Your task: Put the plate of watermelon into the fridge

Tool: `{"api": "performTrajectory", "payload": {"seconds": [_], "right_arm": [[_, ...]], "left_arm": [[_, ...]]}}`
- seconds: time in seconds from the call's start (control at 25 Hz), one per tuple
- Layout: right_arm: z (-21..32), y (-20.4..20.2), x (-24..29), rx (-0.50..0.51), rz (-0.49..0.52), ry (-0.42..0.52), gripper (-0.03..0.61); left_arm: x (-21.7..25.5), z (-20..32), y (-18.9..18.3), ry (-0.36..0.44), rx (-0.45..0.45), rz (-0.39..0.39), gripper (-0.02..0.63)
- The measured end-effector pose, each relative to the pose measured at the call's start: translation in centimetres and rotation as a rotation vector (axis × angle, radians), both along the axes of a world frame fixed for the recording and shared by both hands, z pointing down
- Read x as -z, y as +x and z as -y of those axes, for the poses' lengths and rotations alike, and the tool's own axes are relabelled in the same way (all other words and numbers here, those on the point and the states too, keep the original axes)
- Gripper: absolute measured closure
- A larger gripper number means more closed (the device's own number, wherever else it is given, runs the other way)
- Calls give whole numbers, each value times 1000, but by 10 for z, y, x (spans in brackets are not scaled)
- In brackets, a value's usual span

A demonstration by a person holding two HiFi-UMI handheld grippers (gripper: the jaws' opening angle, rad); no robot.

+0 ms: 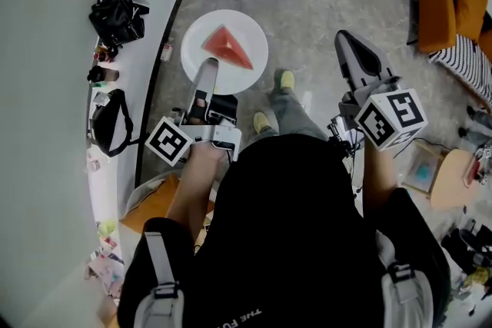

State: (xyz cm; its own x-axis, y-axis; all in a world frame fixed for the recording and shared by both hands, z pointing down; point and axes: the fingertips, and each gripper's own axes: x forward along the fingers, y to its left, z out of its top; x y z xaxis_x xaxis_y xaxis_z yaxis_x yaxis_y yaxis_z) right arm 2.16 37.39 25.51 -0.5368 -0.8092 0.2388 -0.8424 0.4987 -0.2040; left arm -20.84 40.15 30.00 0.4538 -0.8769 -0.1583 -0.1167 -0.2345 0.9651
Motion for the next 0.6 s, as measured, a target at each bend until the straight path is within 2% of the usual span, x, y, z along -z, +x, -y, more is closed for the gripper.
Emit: {"api": "performTrajectory", "payload": {"seconds": [0.36, 0.6], "right_arm": [[51, 19, -7, -18, 3, 18, 569], [113, 45, -11, -41, 9, -5, 569]], "left_arm": [[-10, 42, 8, -40, 5, 43, 598], [-12, 107, 30, -65, 7, 48, 597]]}}
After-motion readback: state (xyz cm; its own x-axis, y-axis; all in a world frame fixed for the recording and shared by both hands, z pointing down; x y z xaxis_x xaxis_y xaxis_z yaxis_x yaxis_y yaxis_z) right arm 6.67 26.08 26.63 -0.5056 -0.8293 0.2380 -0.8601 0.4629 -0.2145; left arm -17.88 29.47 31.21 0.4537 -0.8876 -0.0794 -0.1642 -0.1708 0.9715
